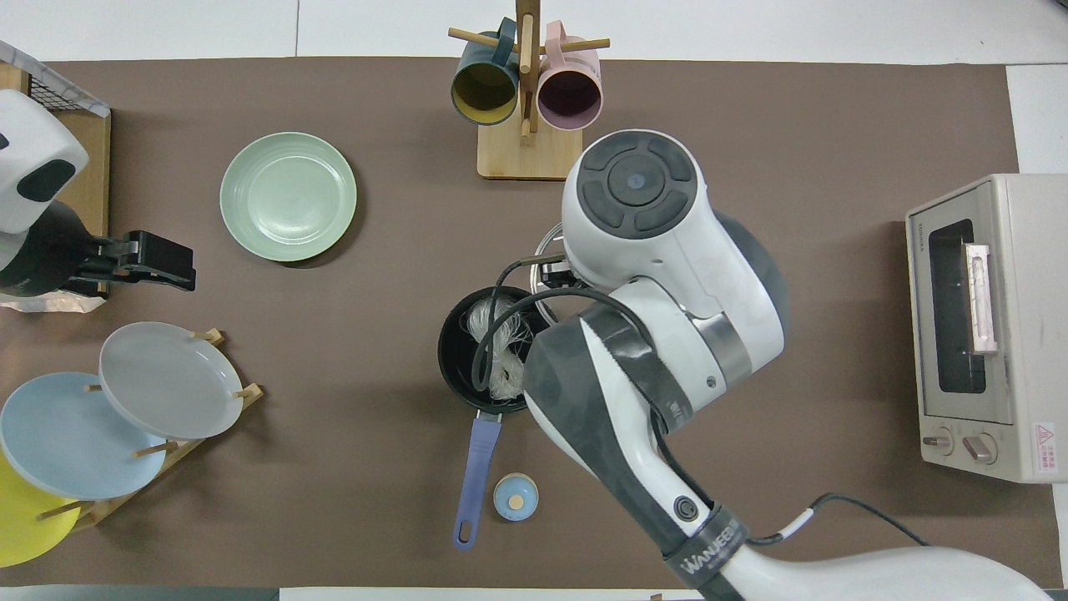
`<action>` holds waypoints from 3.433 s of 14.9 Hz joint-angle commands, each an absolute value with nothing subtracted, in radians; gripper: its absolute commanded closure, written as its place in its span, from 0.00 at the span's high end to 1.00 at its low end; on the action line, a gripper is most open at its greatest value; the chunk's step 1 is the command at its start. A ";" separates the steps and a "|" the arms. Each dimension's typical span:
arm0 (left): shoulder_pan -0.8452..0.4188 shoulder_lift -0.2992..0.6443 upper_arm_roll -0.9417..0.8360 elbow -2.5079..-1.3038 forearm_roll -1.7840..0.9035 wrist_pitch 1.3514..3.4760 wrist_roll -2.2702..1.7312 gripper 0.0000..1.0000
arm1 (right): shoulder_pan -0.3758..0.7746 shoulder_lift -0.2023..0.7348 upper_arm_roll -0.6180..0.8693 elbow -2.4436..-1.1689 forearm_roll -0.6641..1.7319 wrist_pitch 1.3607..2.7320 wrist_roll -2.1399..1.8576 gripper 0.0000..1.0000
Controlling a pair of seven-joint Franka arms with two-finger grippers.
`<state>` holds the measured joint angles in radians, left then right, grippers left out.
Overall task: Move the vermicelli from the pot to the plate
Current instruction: 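Grasp the lid knob with the right gripper and lift it off, then carry the glass lid with the right gripper toward the toaster oven, then set the lid down while the left gripper reaches into the saucepan, then grasp the white vermicelli in the saucepan with the left gripper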
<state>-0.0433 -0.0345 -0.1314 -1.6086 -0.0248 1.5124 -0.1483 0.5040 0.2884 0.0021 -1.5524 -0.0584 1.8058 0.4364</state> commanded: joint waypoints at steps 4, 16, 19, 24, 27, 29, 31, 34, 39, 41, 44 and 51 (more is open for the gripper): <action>-0.028 -0.051 -0.140 -1.617 -0.026 1.508 -0.149 1.00 | 0.286 0.222 0.012 -1.678 -0.061 1.812 0.163 0.45; -0.028 -0.051 -0.140 -1.617 -0.026 1.509 -0.149 1.00 | 0.081 0.097 0.011 -2.104 -0.061 2.239 -0.129 0.45; -0.028 -0.051 -0.140 -1.617 -0.026 1.508 -0.149 1.00 | 0.035 0.081 0.012 -2.158 -0.051 2.287 -0.164 0.45; -0.029 -0.051 -0.140 -1.617 -0.026 1.522 -0.150 1.00 | 0.035 0.060 0.012 -2.220 -0.044 2.316 -0.158 0.46; -0.034 -0.051 -0.141 -1.617 -0.028 1.532 -0.158 1.00 | 0.035 0.045 0.012 -2.269 -0.044 2.348 -0.156 0.56; -0.044 -0.051 -0.147 -1.626 -0.029 1.569 -0.155 1.00 | 0.035 0.044 0.012 -2.267 -0.044 2.350 -0.156 0.84; -0.104 -0.057 -0.153 -1.652 -0.029 1.607 -0.164 1.00 | 0.035 0.049 0.012 -2.254 -0.044 2.347 -0.160 1.00; -0.223 0.000 -0.155 -1.654 -0.035 1.672 -0.268 1.00 | 0.038 0.058 0.012 -2.163 -0.044 2.268 -0.161 1.00; -0.411 0.028 -0.155 -1.854 -0.080 1.905 -0.380 1.00 | 0.035 0.029 0.011 -1.835 -0.044 1.842 -0.156 1.00; -0.474 0.063 -0.156 -1.926 -0.081 2.041 -0.422 1.00 | 0.035 0.028 0.008 -1.683 -0.044 1.679 -0.129 1.00; -0.535 0.139 -0.156 -1.934 -0.081 2.120 -0.511 1.00 | 0.035 0.000 0.005 -1.602 -0.049 1.527 -0.091 1.00; -0.581 0.210 -0.155 -1.971 -0.081 2.180 -0.577 1.00 | 0.034 -0.041 0.006 -1.595 -0.022 1.474 -0.064 1.00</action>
<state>-0.5699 0.2114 -0.1718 -1.9399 -0.0692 2.1437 -0.5686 0.0465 -0.0518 0.0037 -1.5991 -0.0526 1.4576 -0.0863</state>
